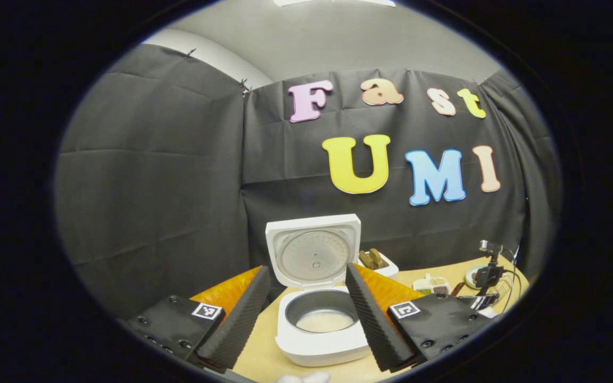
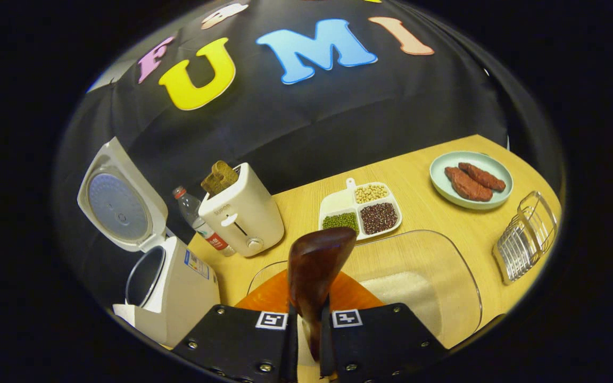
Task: Close the left gripper, press the button to open the rice cooker; take a wooden spoon from the chopstick holder with the right hand, scoop a spoonful of rice and pour it into the rice cooker, then put the wooden spoon back into the chopstick holder.
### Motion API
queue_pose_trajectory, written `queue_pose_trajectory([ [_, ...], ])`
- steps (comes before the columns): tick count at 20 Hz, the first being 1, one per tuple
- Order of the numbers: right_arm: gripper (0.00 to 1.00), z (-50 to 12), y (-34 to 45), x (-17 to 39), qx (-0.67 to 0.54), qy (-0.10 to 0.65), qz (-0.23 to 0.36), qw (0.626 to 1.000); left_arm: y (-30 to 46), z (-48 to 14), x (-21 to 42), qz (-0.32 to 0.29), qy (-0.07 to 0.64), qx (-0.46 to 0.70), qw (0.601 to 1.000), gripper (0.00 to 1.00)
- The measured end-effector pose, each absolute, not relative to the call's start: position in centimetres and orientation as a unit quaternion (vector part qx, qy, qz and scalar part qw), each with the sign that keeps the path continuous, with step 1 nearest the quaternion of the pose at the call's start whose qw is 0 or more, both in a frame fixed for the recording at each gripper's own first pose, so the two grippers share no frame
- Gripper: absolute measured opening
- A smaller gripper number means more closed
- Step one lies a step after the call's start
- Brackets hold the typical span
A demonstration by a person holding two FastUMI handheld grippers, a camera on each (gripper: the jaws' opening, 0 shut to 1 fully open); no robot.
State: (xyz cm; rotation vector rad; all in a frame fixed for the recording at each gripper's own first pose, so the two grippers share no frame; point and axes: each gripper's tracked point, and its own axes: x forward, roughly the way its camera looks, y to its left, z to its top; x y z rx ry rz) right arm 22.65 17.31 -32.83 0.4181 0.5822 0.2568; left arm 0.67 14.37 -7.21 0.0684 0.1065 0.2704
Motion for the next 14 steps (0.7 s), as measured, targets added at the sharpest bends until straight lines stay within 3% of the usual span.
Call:
queue_pose_trajectory([
  [7, 0.16, -33.6, 16.2, 22.6, 0.349, 0.302, 0.113, 0.88, 13.8, -6.7, 1.0, 0.131, 0.051, 0.038, 0.989, 0.98],
  [14, 0.16, -31.3, 13.4, 23.4, 0.45, 0.268, 0.109, 0.845, 13.2, -6.0, 1.2, 0.126, 0.047, 0.042, 0.99, 0.97],
])
